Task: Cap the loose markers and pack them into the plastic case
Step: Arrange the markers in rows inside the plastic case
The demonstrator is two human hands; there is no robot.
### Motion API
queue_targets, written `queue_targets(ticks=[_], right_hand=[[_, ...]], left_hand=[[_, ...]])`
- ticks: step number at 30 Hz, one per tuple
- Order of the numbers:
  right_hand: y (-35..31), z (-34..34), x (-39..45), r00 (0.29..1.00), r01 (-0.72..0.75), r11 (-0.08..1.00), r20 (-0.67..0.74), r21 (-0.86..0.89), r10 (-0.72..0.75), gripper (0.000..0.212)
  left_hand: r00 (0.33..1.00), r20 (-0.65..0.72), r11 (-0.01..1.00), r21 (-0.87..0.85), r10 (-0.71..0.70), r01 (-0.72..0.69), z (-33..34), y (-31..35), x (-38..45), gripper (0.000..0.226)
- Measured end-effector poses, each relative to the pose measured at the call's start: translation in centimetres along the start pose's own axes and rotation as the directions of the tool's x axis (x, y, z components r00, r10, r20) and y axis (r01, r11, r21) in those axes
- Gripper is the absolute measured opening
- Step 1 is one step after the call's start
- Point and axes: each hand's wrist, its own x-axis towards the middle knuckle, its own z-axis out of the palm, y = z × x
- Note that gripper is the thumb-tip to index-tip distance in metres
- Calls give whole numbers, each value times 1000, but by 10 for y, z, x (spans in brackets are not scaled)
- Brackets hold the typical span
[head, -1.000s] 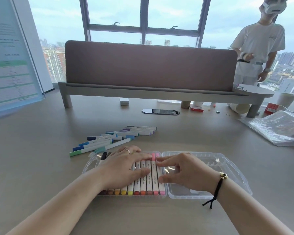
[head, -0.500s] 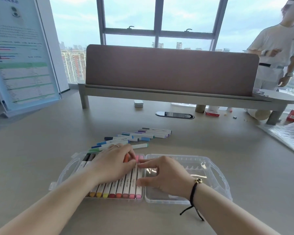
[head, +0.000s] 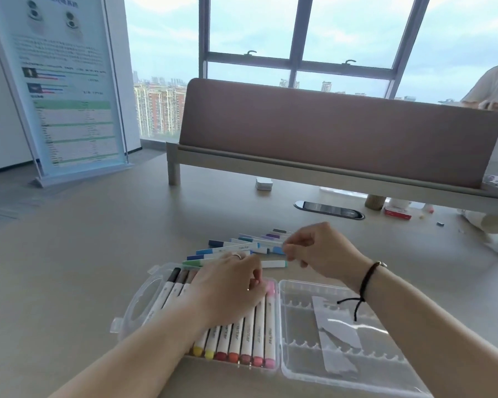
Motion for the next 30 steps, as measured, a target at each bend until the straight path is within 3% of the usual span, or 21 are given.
queue_targets(ticks=[6, 13, 23, 27, 30], right_hand=[[-45, 48, 68, 968, 234, 947, 143, -220, -206, 15], [-29, 70, 82, 968, 233, 911, 172, -339, -184, 12], [-4, 57, 82, 974, 211, 927, 149, -311, -172, 13], [11, 21, 96, 996, 41, 999, -79, -36, -44, 11], [35, -4, 101, 988, -61, 988, -149, -140, 40, 14]], left_hand=[[998, -60, 999, -32, 16, -18, -2, -2, -4, 18], [996, -86, 999, -43, 17, -21, 0, -4, -3, 17], [999, -41, 998, -62, -1, -2, -3, -4, -5, 20], [999, -34, 997, -77, 1, -4, -5, -4, -5, 20], [1000, -25, 996, -87, -2, 0, -4, -3, -3, 17]])
